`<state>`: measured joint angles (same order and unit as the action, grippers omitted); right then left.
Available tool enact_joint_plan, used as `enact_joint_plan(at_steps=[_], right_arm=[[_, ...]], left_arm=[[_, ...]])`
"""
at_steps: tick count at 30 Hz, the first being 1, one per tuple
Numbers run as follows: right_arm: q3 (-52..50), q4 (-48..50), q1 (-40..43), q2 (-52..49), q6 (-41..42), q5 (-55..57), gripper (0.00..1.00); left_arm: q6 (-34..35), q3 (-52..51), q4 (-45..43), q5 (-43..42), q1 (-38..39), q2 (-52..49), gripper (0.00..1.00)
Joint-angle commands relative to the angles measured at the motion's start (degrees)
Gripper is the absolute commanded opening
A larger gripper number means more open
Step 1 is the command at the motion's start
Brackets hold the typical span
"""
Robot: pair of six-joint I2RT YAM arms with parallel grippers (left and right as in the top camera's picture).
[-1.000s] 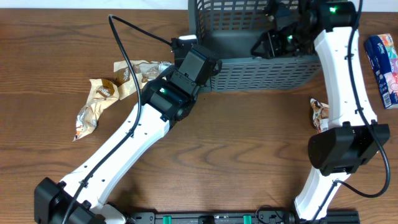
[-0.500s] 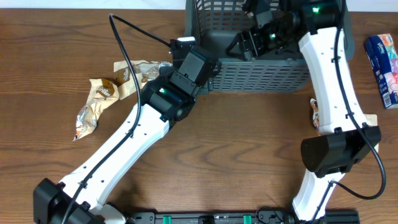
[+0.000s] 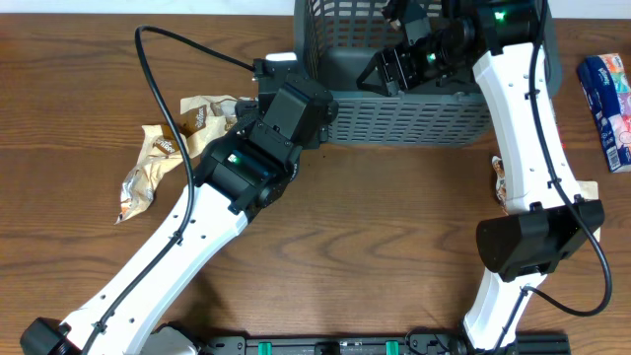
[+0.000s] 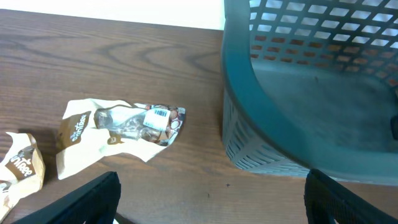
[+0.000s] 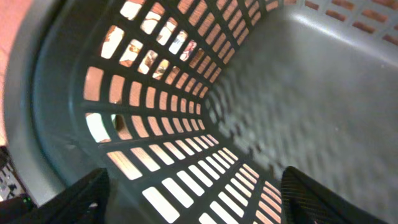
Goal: Pack container
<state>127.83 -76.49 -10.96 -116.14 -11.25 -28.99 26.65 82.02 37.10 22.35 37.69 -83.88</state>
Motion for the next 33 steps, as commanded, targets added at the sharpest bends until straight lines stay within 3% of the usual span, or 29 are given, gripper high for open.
enact_joint_plan(at_steps=[1,8,11,12,15,18,21,23,29,31,33], right_arm=[[4.28,0.04,-0.17,-0.35,0.22,-2.75,0.78],[17.49,-1.81,-0.15,-0.35,3.54,-2.95,0.84],[24.48,-3.54,0.07,-0.33,6.27,-2.43,0.82],[26.60,-4.15,0.17,-0.33,7.37,-1.62,0.79],[33.88,-8.24,0.92,-0.33,10.67,3.78,0.56],[39.71,-14.51,2.21,0.15,11.96,9.53,0.43],[42.66,-20.92,4.31,2.03,14.14,16.06,0.29],[41.83,-20.74,5.90,4.83,17.57,17.53,0.13],[41.05,-20.83,10.10,12.24,22.29,18.16,0.10],[39.76,-20.83,11.13,14.29,22.84,19.65,0.09],[36.46,-20.83,11.69,16.96,23.02,23.21,0.07]], left_arm=[[-1.57,1.09,0.17,1.36,-0.13,1.20,0.84],[-1.57,1.09,1.99,1.36,-0.13,1.27,0.84],[-1.62,1.09,2.97,1.36,-0.13,1.29,0.84],[-1.68,1.09,3.17,1.36,-0.13,1.29,0.84],[-3.13,1.09,3.21,1.36,-0.13,1.51,0.84],[-3.82,1.09,3.19,1.62,-0.13,2.14,0.84],[-3.98,1.09,3.19,3.06,-0.13,3.13,0.84],[-4.00,1.09,3.17,4.07,-0.13,3.82,0.83],[-5.09,1.09,3.43,4.11,-0.13,5.62,0.81],[-6.12,1.09,3.41,4.13,-0.13,6.10,0.74],[-6.58,1.09,3.52,4.55,-0.31,6.54,0.59]])
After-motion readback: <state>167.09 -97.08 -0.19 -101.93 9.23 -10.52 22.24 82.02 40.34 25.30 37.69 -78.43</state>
